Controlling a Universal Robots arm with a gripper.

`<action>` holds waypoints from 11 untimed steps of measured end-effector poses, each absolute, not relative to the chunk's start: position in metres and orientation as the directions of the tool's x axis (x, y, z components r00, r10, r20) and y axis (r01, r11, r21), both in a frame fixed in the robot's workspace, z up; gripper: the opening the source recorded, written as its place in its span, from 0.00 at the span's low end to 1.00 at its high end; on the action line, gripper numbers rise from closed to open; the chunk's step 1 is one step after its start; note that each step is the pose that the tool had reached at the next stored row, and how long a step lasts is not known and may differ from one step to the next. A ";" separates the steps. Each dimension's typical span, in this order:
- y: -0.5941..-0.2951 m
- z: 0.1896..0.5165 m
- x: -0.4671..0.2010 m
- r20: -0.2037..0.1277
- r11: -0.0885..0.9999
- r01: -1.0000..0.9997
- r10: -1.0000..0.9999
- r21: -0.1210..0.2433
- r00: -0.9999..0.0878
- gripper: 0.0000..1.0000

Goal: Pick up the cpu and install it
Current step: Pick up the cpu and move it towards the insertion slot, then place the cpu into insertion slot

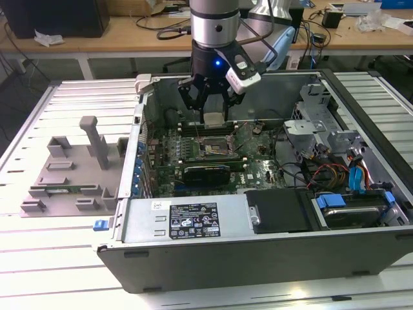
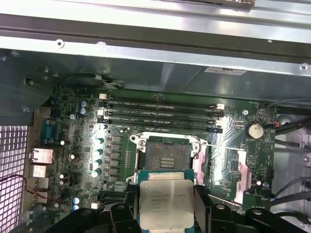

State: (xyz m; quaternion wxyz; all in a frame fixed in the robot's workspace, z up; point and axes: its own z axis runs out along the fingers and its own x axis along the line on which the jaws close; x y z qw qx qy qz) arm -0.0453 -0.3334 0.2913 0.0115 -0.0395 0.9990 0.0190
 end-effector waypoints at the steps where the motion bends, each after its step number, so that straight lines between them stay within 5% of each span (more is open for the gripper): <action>1: -0.333 0.291 -0.045 -0.024 0.996 -0.079 -0.079 0.037 -0.997 0.55; 11: -0.333 0.290 -0.045 -0.024 0.996 -0.079 -0.079 0.037 -0.997 0.55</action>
